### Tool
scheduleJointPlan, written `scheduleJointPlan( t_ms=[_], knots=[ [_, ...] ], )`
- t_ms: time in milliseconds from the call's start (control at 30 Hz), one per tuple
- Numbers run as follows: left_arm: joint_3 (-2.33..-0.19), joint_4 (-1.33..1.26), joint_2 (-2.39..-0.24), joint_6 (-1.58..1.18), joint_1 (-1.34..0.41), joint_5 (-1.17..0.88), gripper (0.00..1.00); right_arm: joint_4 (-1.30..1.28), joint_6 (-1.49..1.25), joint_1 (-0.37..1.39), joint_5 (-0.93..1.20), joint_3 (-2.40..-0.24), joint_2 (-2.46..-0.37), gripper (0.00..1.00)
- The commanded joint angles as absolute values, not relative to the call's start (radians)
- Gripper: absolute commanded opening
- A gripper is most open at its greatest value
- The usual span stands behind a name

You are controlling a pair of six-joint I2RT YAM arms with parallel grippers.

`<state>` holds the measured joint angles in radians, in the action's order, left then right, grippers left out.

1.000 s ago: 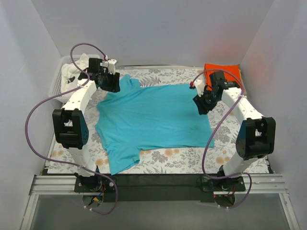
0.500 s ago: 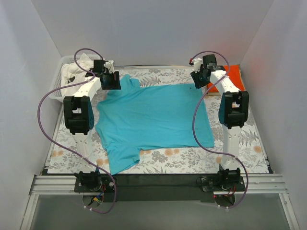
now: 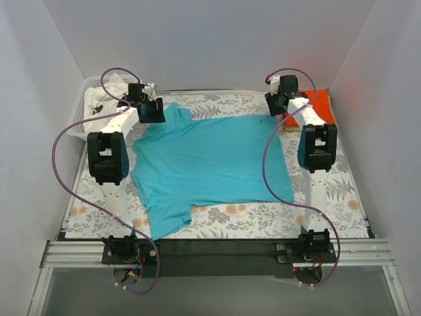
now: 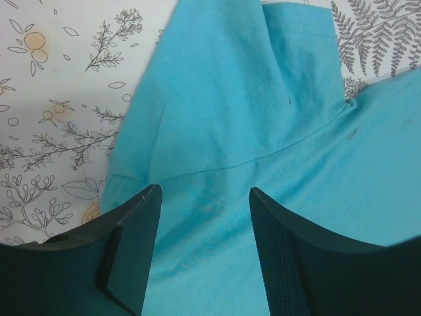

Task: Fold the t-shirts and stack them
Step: Flatten the tshirt out

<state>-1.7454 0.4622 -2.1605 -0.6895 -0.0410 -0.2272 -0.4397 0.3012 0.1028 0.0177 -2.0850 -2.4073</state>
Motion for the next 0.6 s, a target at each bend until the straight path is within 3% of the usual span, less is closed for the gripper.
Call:
scheduleJointPlan(
  t_ms=[0,300,467,567],
  knots=[
    [-1.759,0.437,-2.135,-0.699,-0.034,-0.212,0.53,-0.379,0.256,0.098,0.024,-2.134,-2.444,0.42],
    [-1.787,0.439,-2.183,-0.726,-0.031,-0.192,0.53,-0.373,0.206,0.091,0.034,-2.132,-2.497,0.35],
    [-1.83,0.459,-2.24,-0.729,-0.031,-0.163,0.53,-0.373,0.209,0.09,0.041,-2.125,-2.502,0.08],
    [-1.841,0.459,-2.267,-0.724,-0.031,-0.152,0.51,-0.373,0.219,0.089,0.046,-2.12,-2.494,0.01]
  ],
)
